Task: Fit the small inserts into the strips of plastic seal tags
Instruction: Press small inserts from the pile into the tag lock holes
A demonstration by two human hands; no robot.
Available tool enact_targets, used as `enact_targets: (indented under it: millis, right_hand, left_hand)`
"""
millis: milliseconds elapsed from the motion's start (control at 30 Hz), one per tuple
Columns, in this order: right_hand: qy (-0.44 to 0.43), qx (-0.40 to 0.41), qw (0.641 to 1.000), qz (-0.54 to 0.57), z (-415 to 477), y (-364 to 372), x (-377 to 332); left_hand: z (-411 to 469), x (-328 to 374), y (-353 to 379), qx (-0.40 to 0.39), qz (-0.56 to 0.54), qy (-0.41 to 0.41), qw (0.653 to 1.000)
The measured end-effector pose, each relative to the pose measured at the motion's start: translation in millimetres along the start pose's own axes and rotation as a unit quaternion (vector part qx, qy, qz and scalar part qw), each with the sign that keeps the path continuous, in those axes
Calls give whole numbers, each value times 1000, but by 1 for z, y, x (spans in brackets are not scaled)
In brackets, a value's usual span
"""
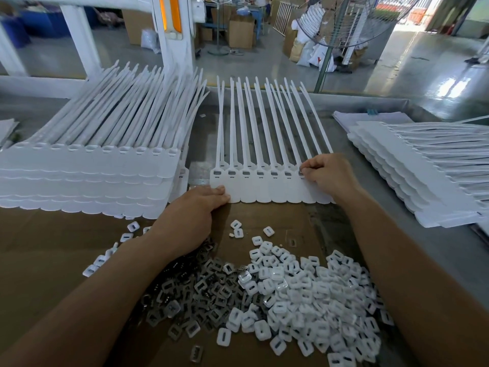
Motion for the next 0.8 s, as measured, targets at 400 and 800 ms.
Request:
enact_targets:
  millis: [400, 800]
  right_hand:
    - [-10, 25, 998, -59, 6, 0, 0]
    - [-24, 29, 997, -62, 4, 0, 1]
  left_hand:
    - [0, 0, 2, -10, -5, -4, 1000]
    - [-1, 1, 1, -5, 1, 0, 1000]
Point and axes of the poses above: each hand's wrist, its own z-axis towards the middle knuckle, its own y-axis out of the palm, x = y × z, the point moved 10 cm from there along z, towards the middle knuckle, and after that the axes turned 14 degrees about x, right-handed, at the moved point
